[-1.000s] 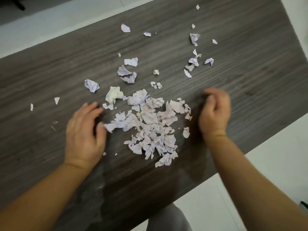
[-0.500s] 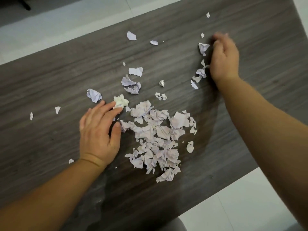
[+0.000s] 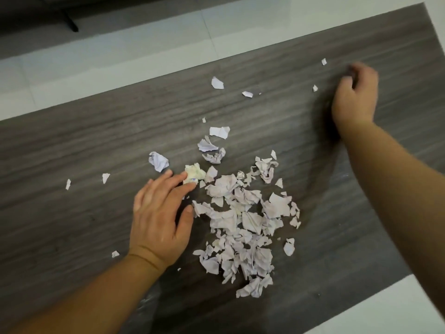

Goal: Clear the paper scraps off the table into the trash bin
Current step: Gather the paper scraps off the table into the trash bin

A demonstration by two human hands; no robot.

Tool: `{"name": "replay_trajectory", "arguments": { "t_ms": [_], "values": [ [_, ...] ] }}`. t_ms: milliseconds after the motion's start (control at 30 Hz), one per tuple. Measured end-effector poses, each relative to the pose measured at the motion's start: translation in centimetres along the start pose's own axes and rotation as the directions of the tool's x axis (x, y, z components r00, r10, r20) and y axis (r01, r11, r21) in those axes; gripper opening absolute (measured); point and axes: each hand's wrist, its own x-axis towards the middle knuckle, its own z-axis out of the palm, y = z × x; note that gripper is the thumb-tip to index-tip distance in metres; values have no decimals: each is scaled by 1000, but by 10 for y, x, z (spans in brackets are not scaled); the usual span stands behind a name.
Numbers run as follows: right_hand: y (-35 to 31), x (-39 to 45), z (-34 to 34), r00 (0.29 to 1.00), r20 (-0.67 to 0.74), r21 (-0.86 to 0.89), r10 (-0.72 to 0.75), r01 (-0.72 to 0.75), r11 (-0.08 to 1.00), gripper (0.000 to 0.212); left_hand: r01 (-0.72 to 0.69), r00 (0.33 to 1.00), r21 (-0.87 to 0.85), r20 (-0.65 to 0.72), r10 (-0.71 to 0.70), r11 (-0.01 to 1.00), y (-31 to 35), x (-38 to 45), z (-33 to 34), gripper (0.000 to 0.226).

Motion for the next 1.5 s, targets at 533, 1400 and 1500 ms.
{"name": "replay_trajectory", "arguments": {
  "t_ms": [533, 1400, 1500],
  "values": [
    [-121, -147, 98, 738, 409, 324, -537, 432, 841, 27, 2, 1000, -15, 12, -2, 1000, 3, 1, -1, 44],
    [-143, -342, 49, 836, 449, 108, -316, 300, 948, 24, 255, 505, -948, 301, -809, -193, 2, 18, -56, 58],
    [-149, -397, 46, 789, 603, 300, -119, -86, 950, 21, 192, 454, -857, 510, -731, -479, -11, 4, -68, 59]
  ]
}}
